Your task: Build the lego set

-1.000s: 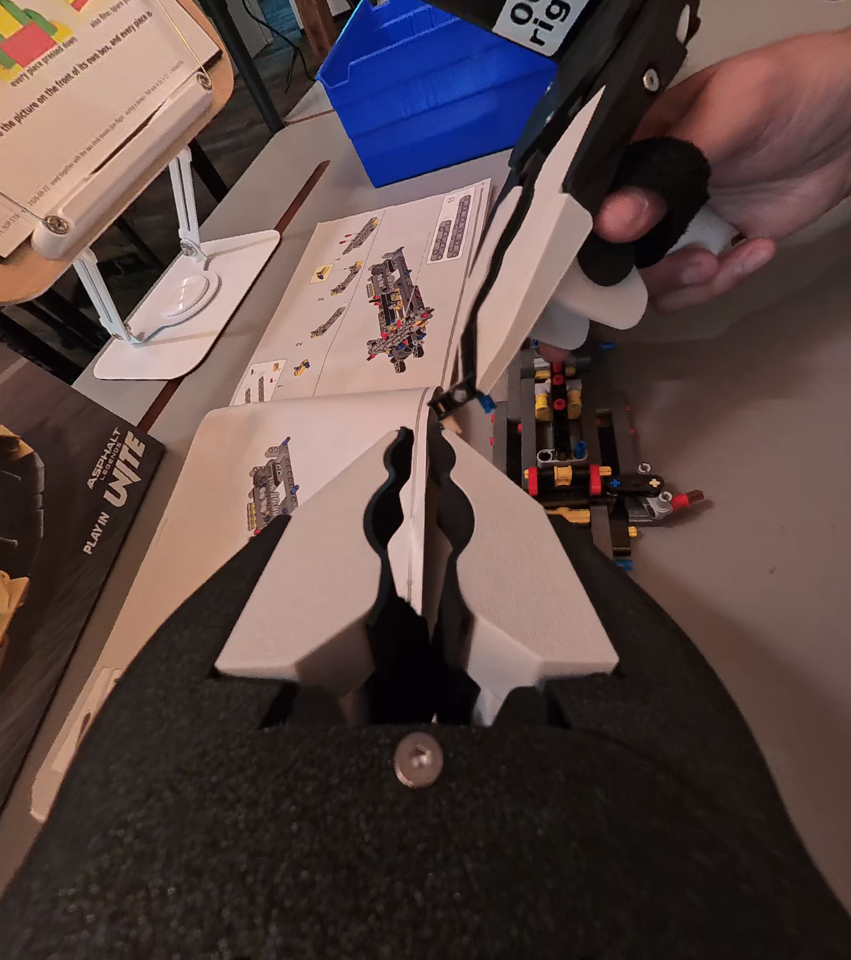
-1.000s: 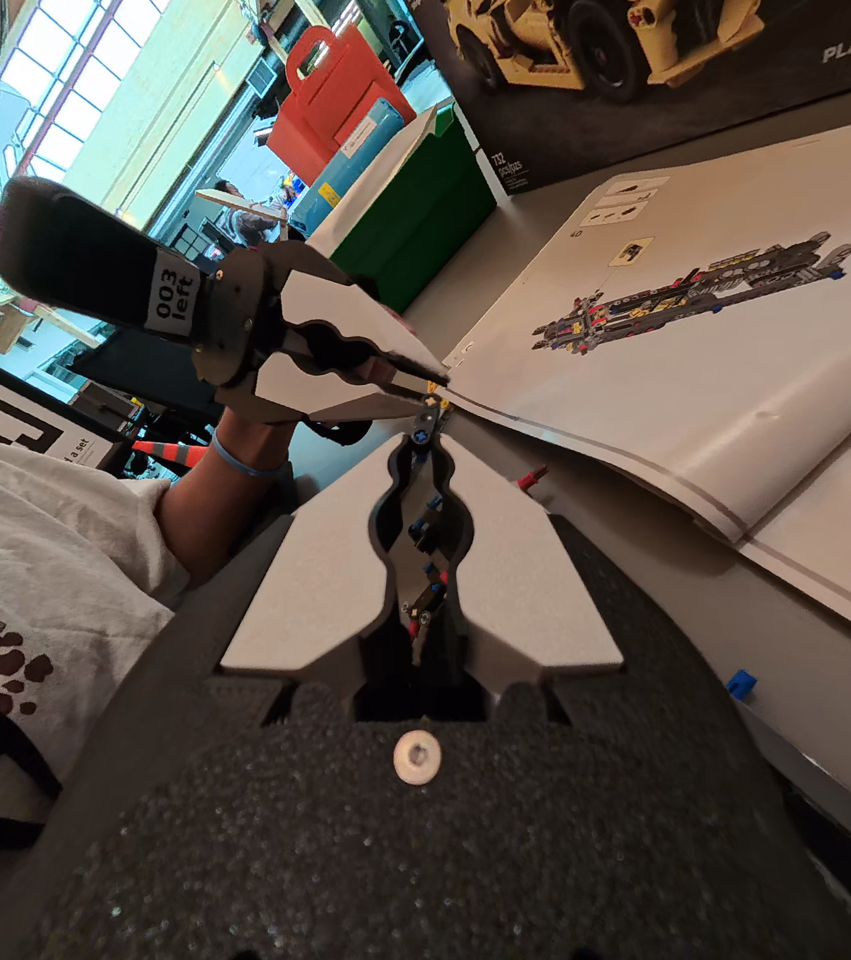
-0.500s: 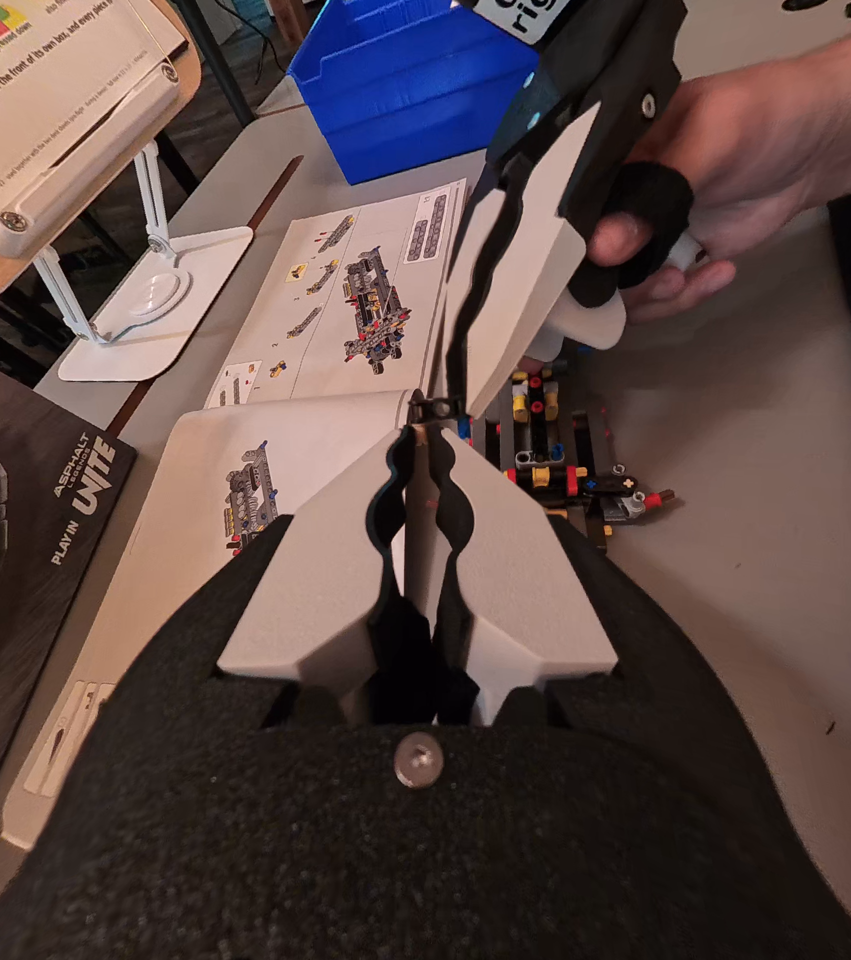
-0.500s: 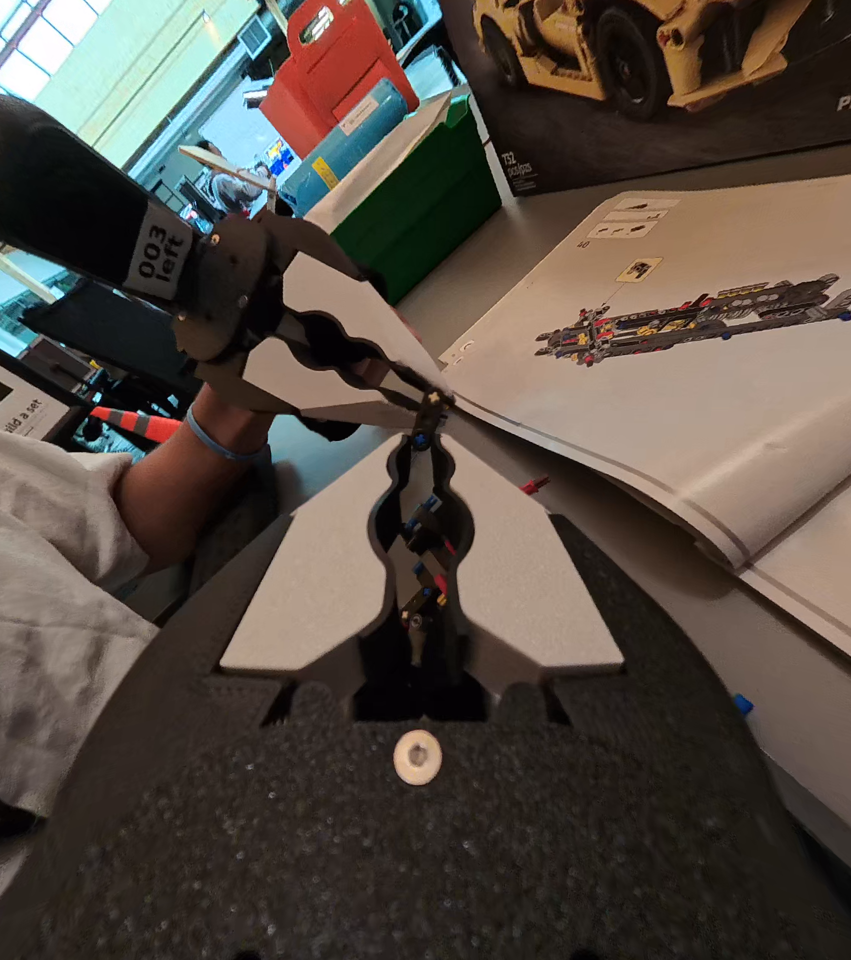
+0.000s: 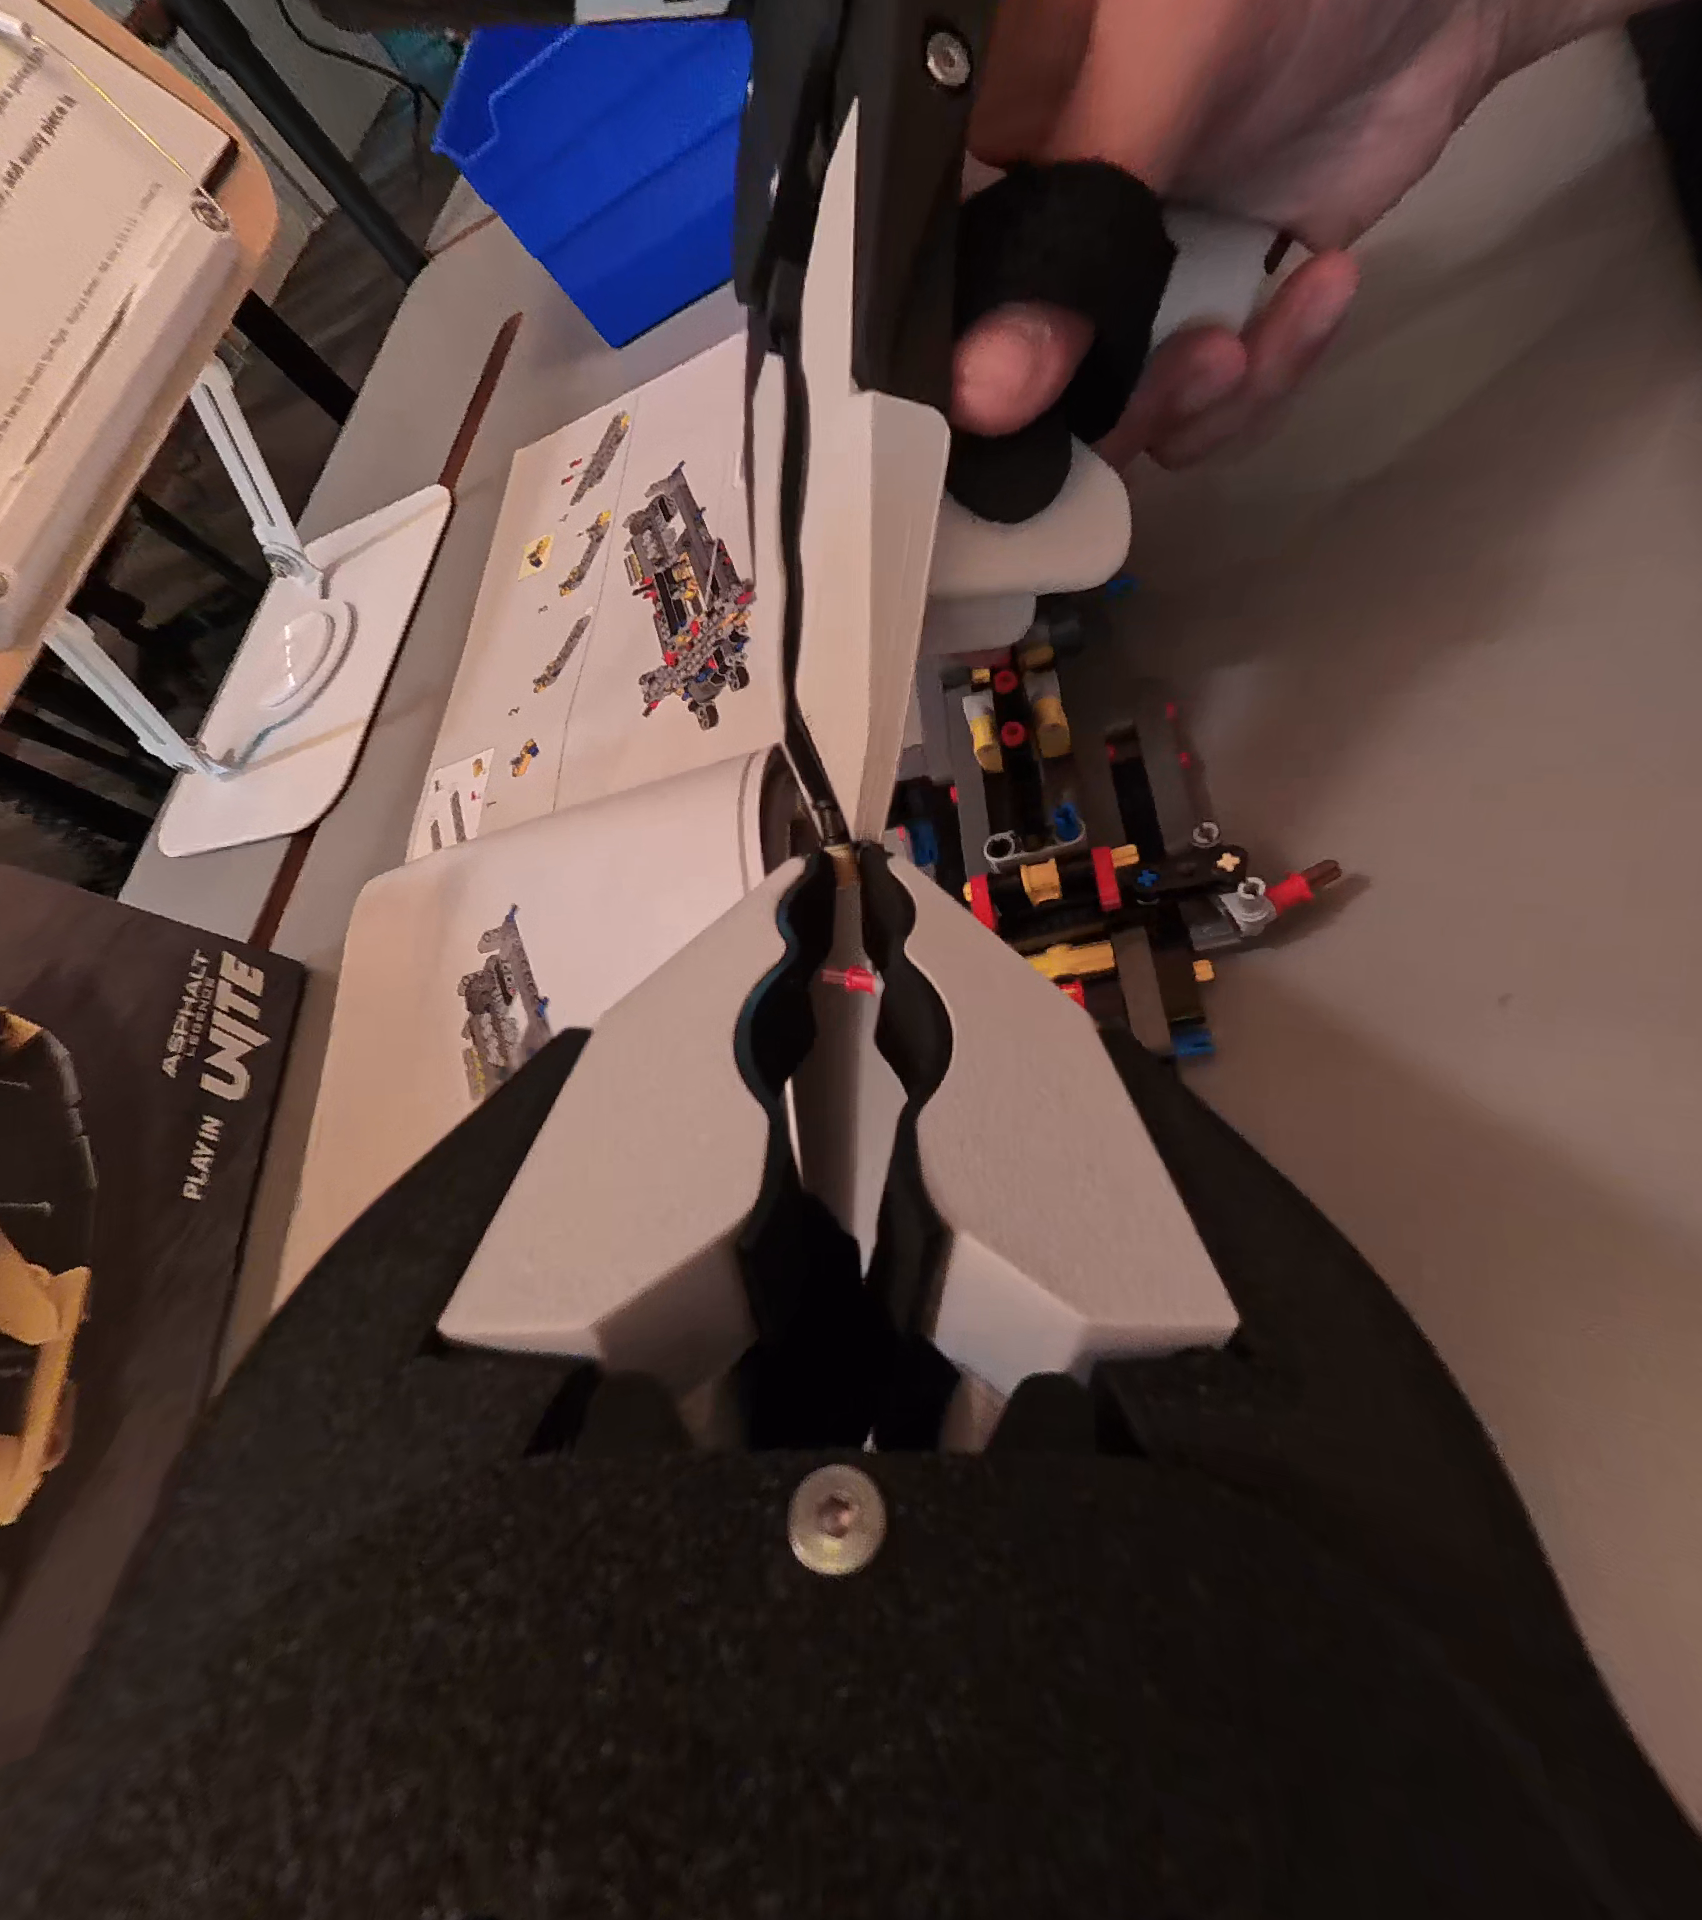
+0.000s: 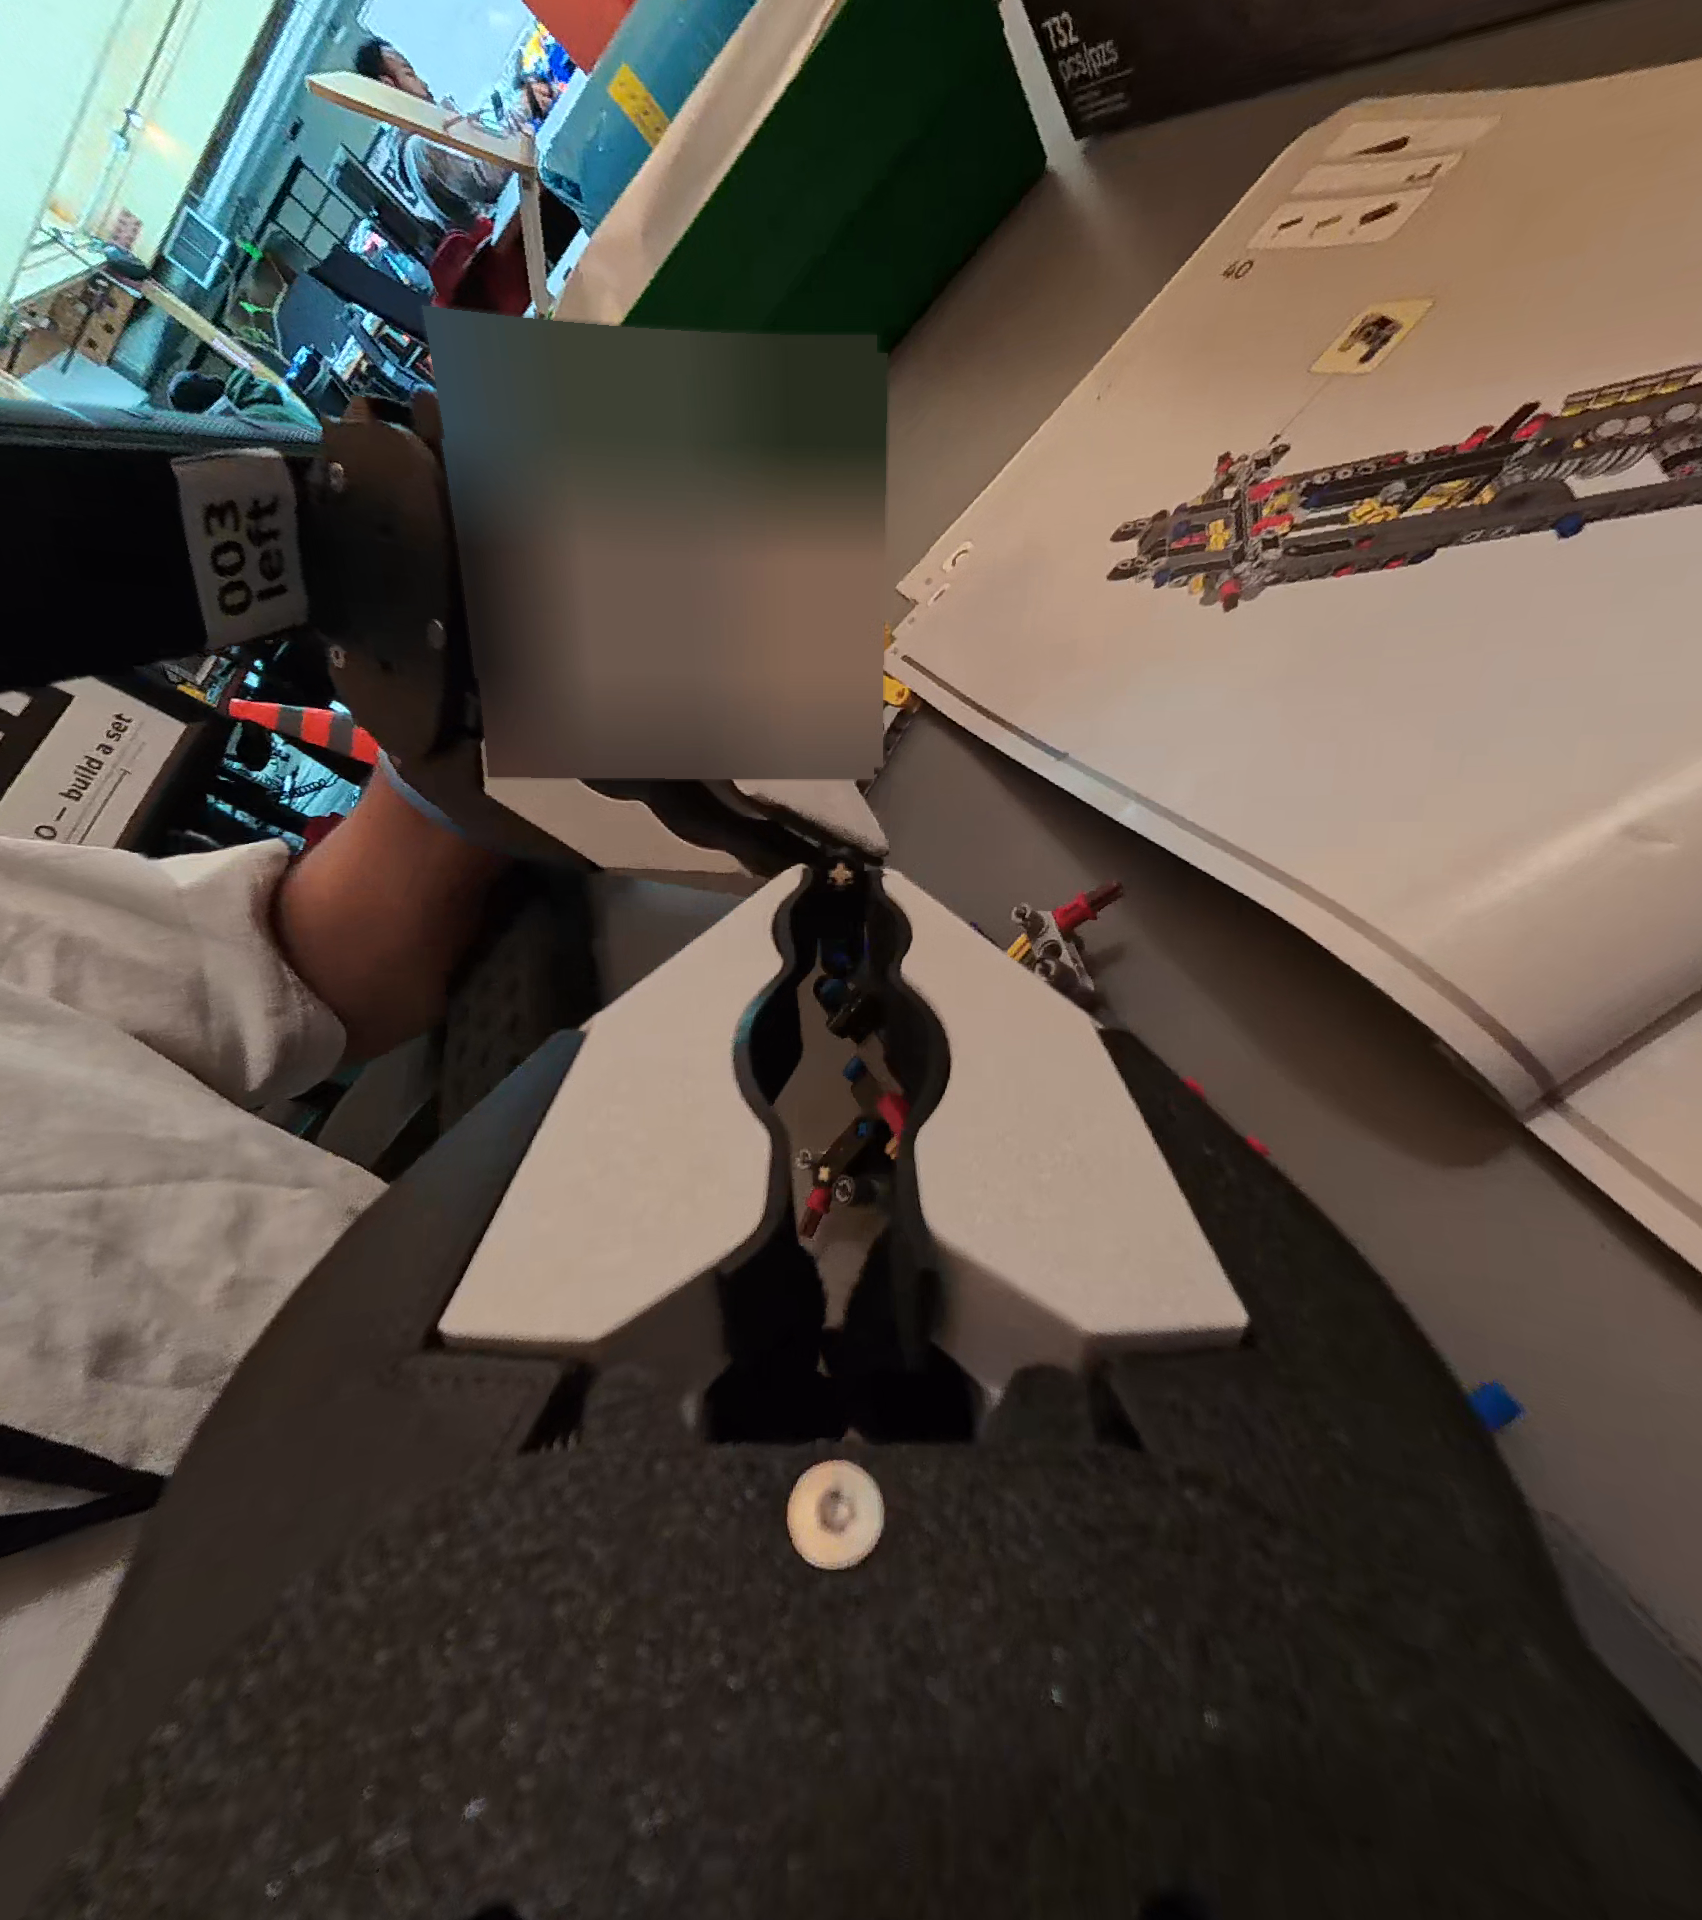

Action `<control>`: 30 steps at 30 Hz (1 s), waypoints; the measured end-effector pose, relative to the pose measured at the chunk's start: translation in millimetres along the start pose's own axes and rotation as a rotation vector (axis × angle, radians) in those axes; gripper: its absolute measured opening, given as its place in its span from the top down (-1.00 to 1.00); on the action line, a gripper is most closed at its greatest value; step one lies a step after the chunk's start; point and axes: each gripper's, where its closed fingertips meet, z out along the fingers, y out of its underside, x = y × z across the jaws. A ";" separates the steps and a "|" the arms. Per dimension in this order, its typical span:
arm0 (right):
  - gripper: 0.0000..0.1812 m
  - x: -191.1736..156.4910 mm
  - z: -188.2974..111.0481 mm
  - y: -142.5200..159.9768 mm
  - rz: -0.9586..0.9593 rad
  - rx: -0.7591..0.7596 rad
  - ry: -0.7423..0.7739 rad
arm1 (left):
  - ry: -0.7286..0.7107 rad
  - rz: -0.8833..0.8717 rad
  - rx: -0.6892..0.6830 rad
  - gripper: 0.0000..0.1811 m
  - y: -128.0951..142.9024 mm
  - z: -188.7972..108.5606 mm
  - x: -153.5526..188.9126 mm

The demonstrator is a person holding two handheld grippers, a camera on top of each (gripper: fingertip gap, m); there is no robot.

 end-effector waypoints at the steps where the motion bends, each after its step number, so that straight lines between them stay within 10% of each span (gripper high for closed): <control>1: 0.93 -0.9 0.7 -0.6 -0.001 0.008 0.007 | 0.019 -0.023 -0.007 0.96 1.5 -1.0 2.9; 11: 0.94 -4.9 -28.3 11.4 -0.032 0.004 0.160 | 0.198 -0.373 -0.141 0.37 45.1 -16.8 38.0; 19: 0.94 18.2 -66.8 80.2 0.023 -0.054 0.419 | 0.228 -0.355 -0.191 0.50 44.9 -7.9 52.2; 30: 0.94 23.1 -89.0 89.5 -0.054 -0.073 0.503 | 0.359 -0.325 -0.173 0.46 -0.7 -3.7 130.0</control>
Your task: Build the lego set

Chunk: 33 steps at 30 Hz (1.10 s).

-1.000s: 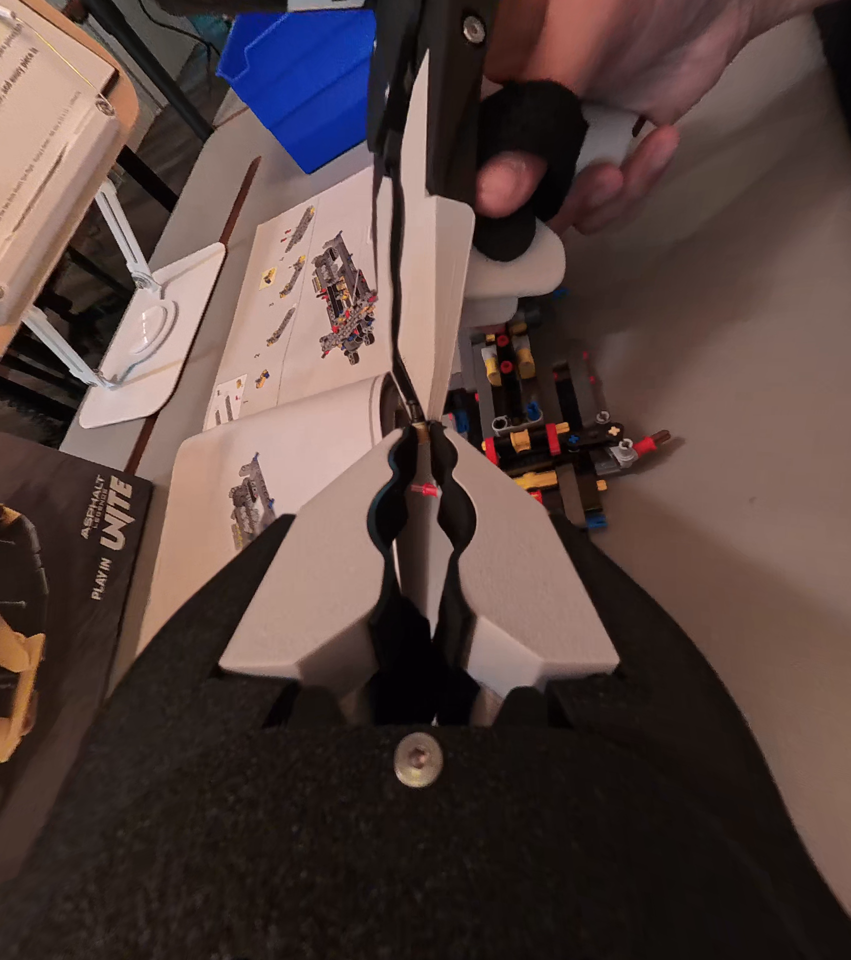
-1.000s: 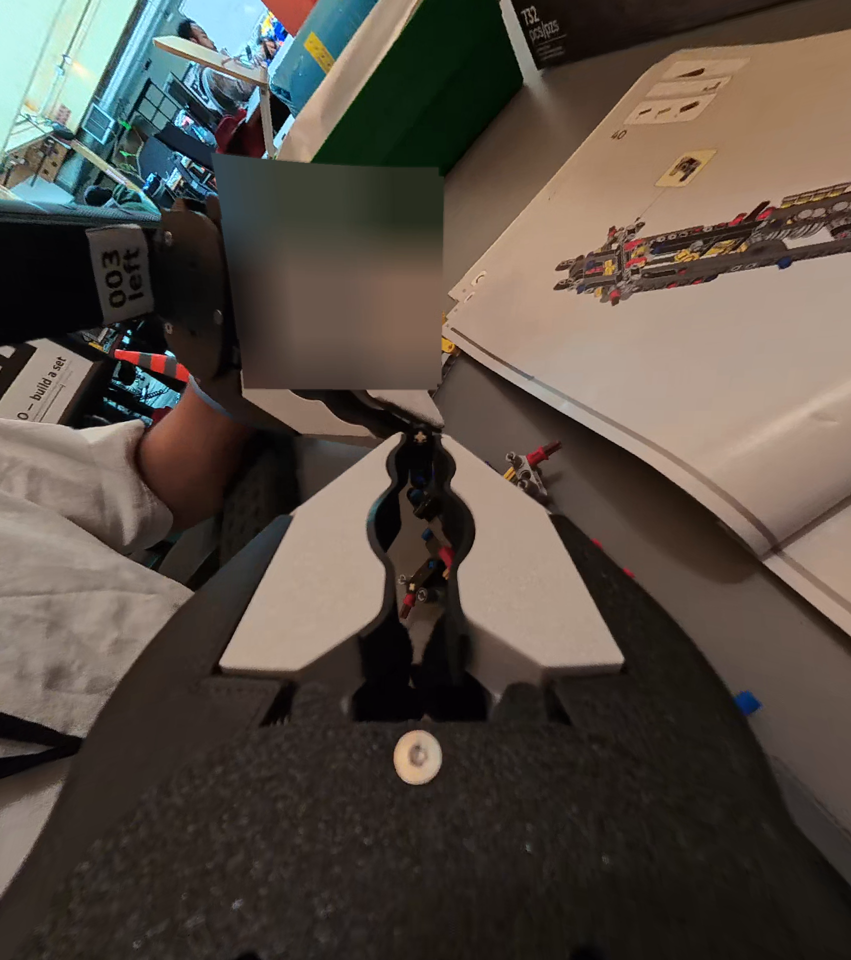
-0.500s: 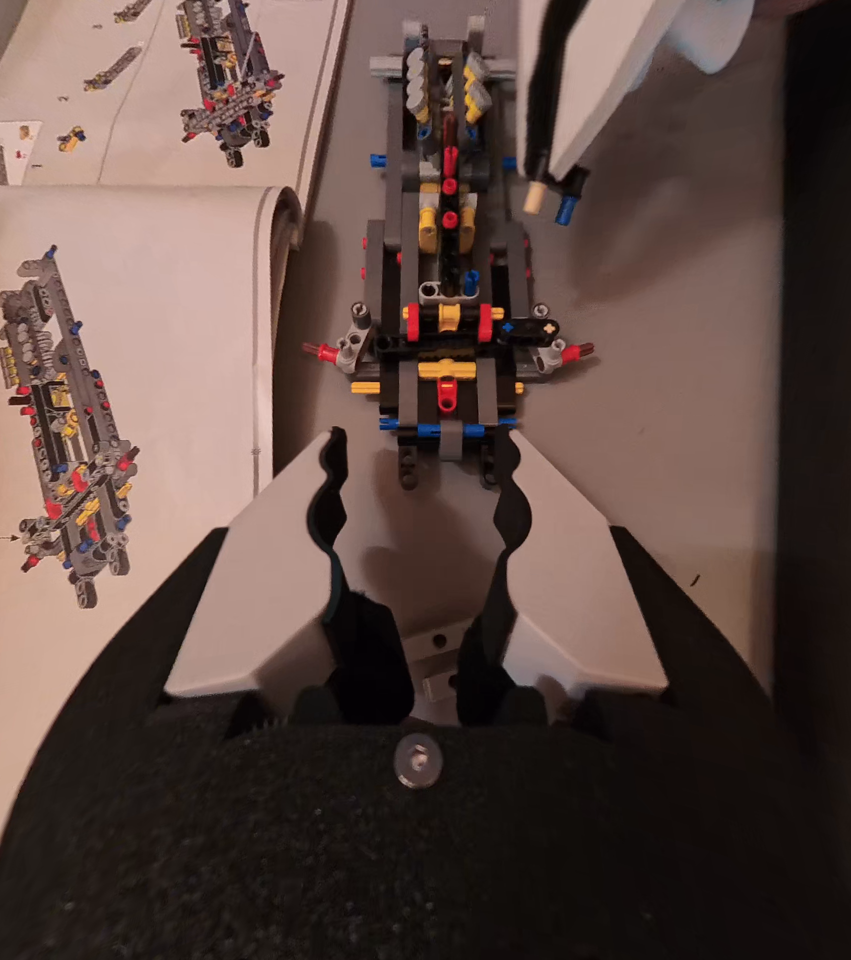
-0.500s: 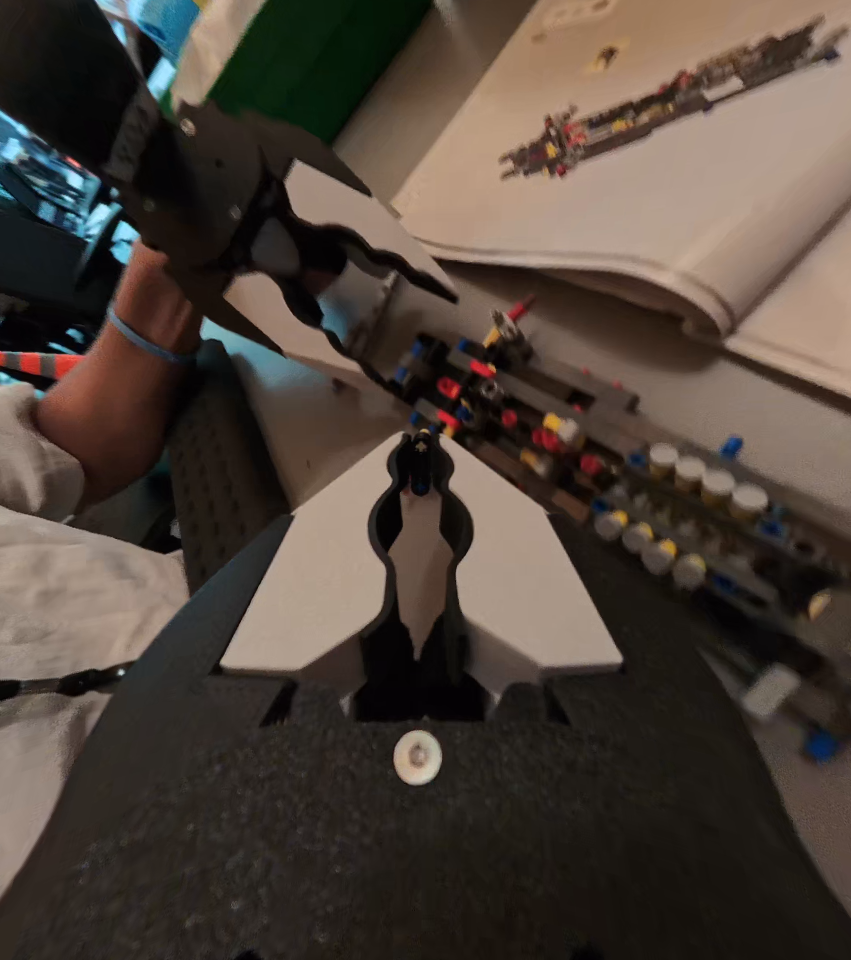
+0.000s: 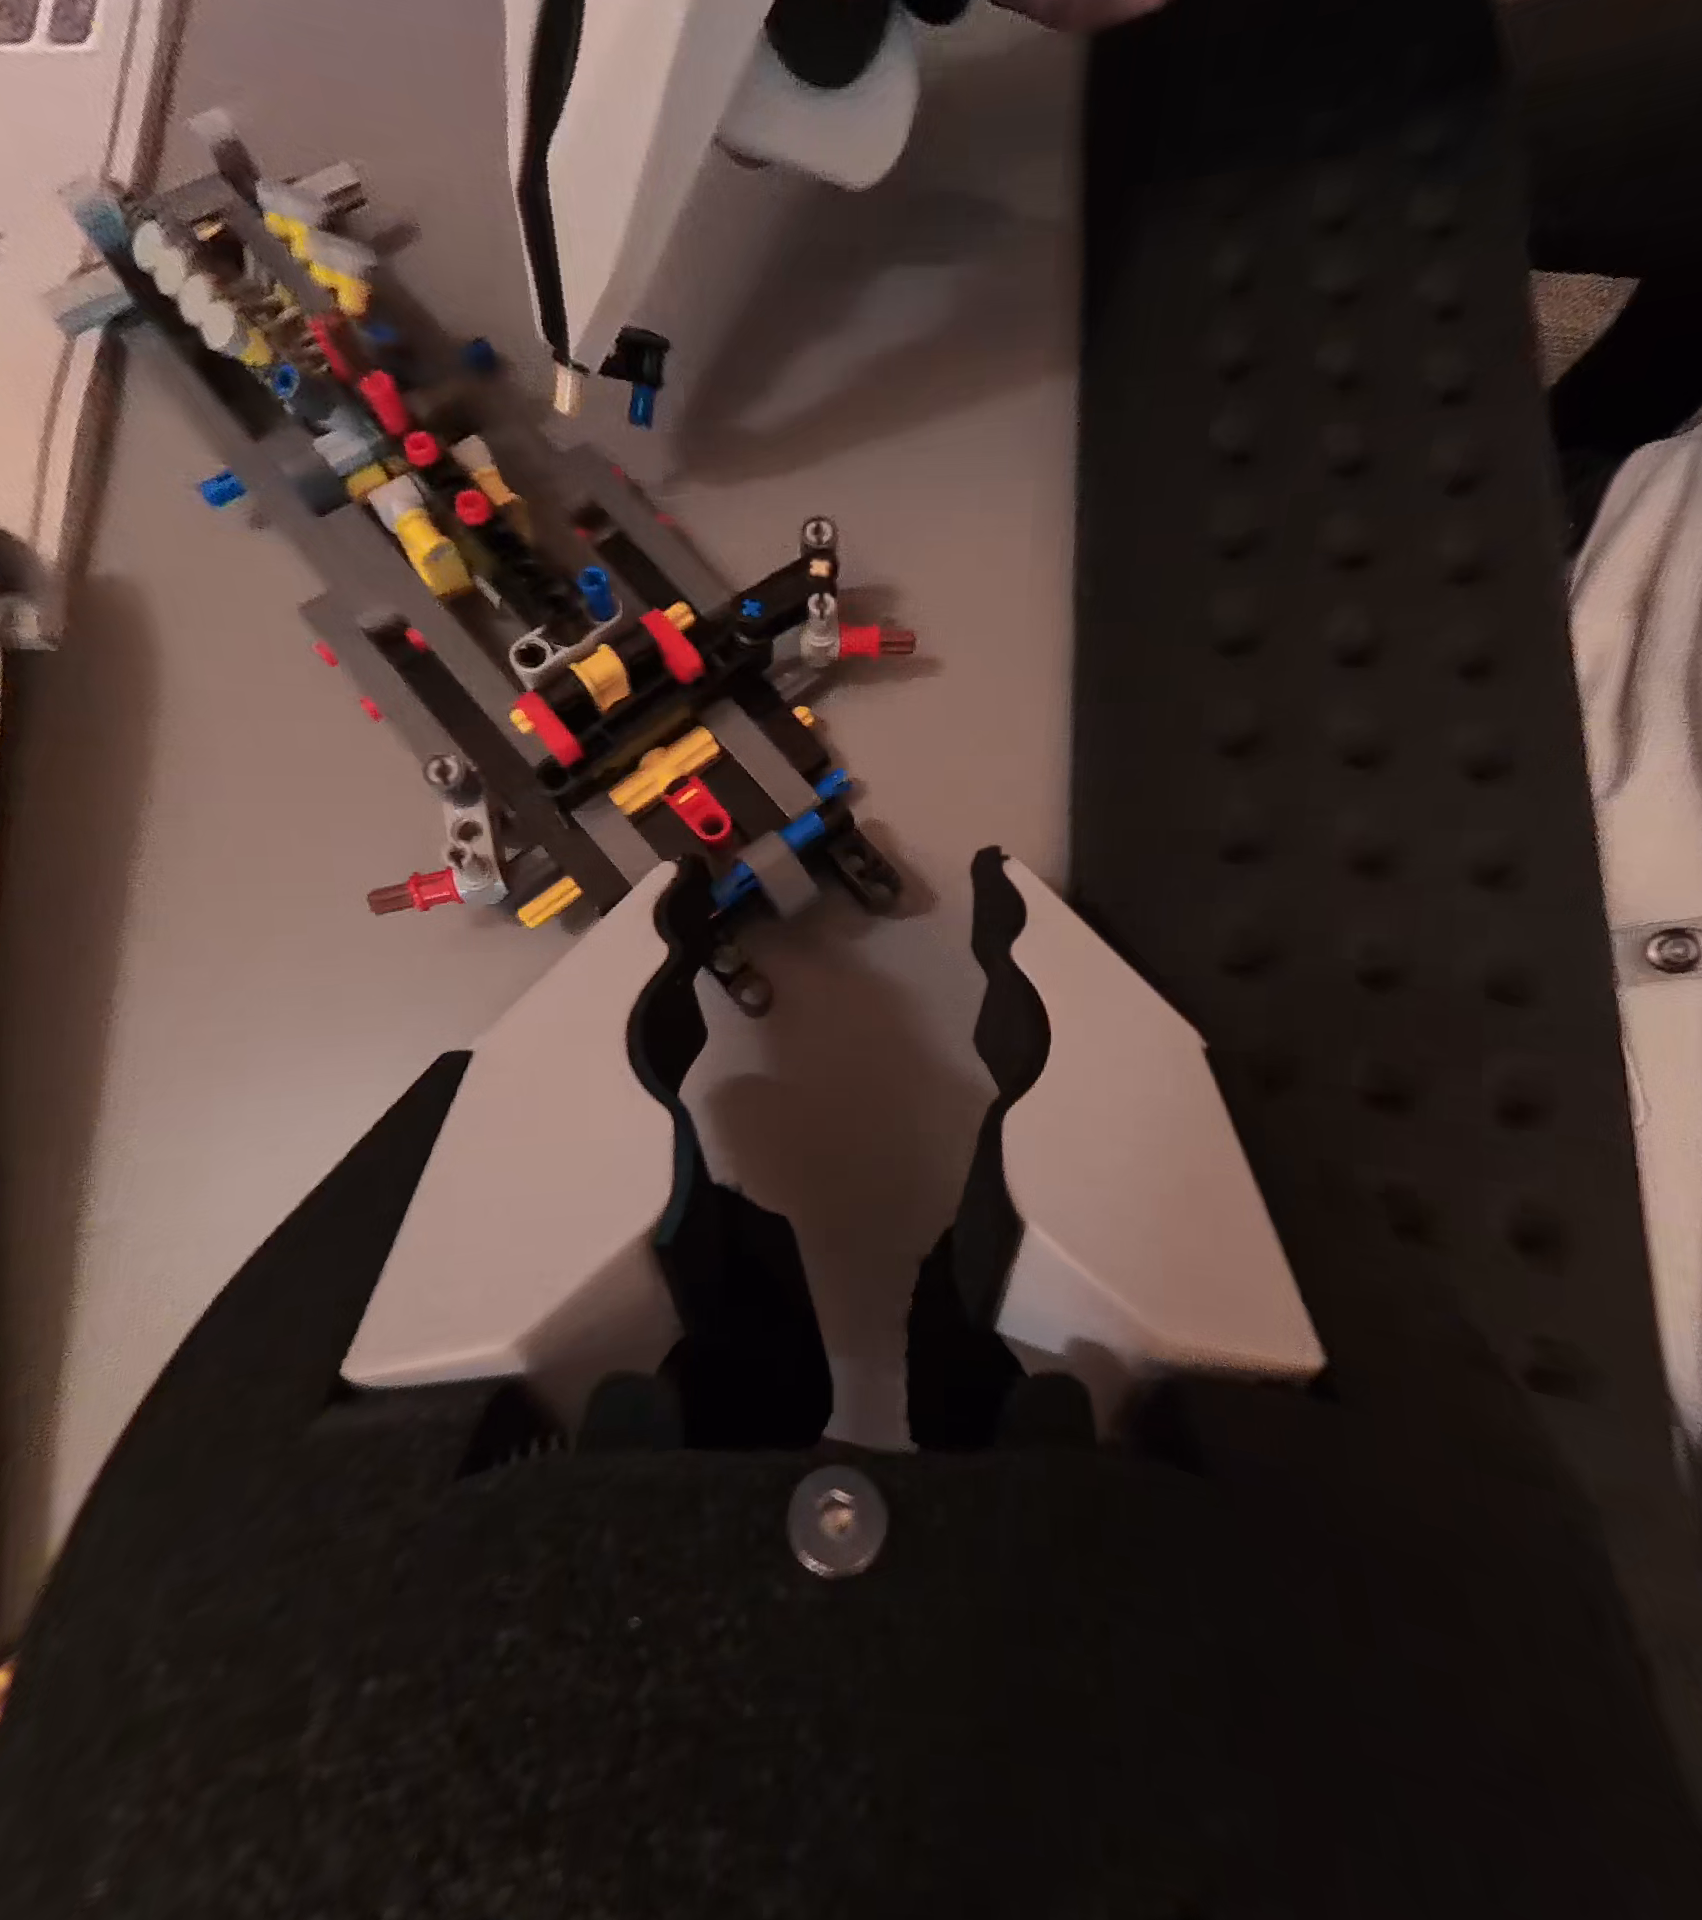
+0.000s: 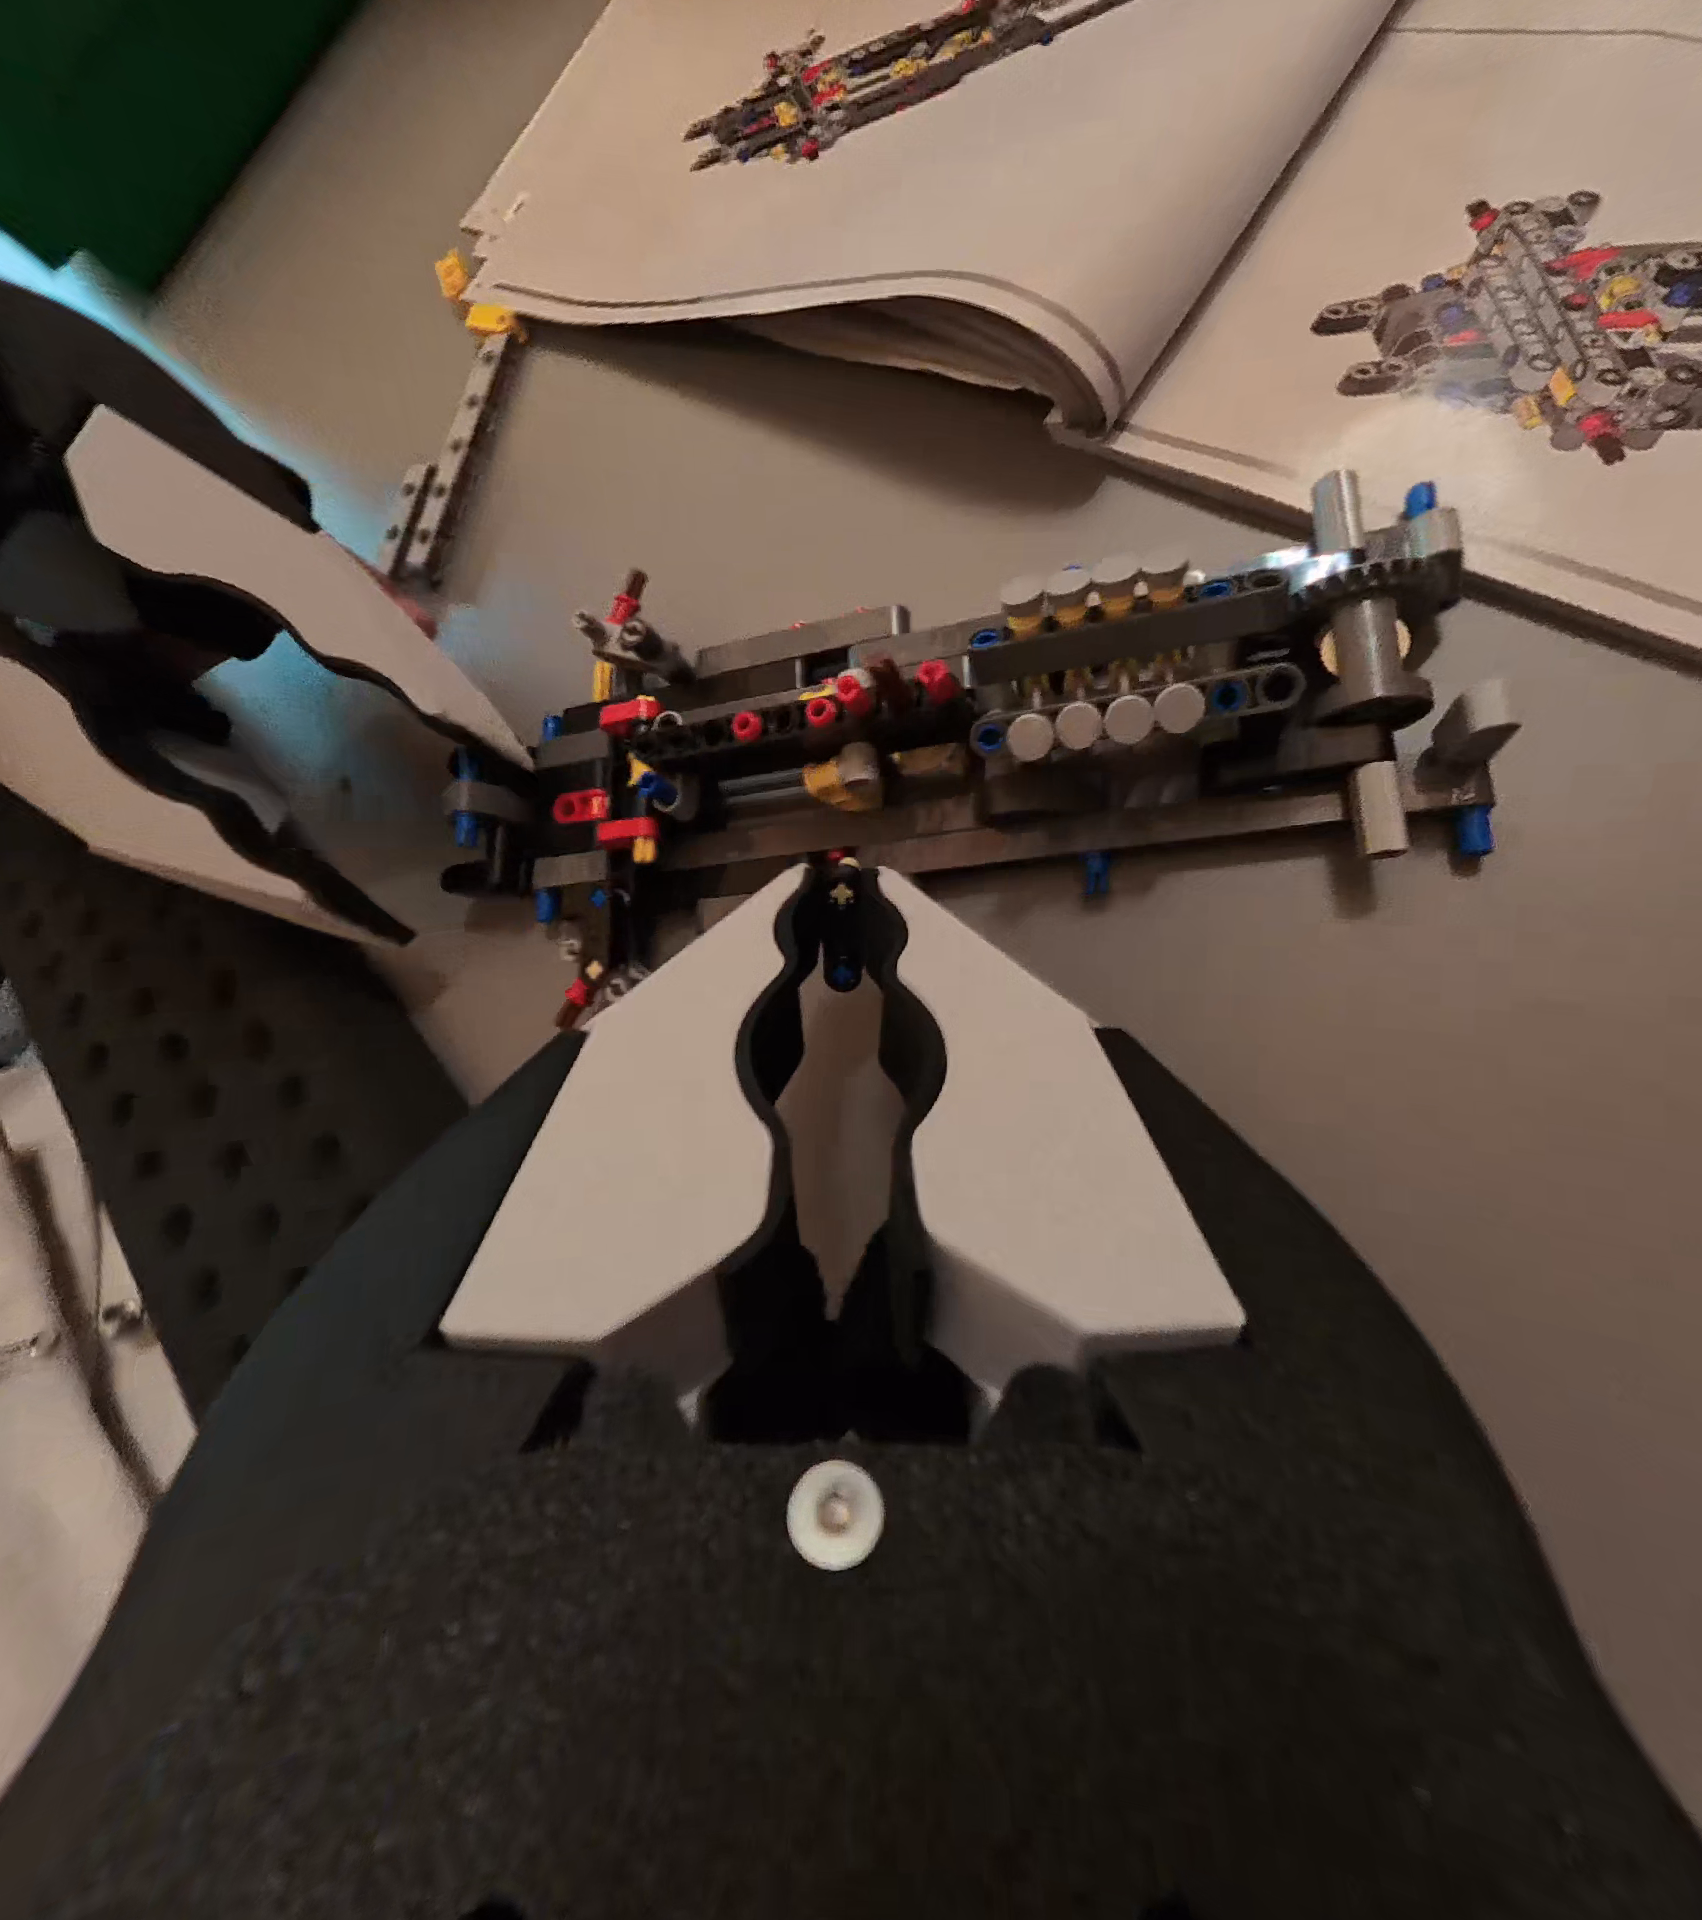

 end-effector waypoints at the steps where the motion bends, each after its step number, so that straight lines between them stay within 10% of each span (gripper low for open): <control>1: 0.94 -2.3 -5.4 1.0 -0.034 0.006 -0.009 | 0.003 0.000 0.009 0.46 -2.4 -1.7 2.9; 18: 0.93 4.9 -10.0 41.6 -0.360 -0.472 -0.026 | 0.026 -0.068 0.056 0.64 -5.3 -8.7 -61.8; 33: 0.76 -51.1 2.2 14.6 -0.321 -0.188 -0.040 | -0.101 -0.087 0.071 0.94 -0.3 -5.3 -67.3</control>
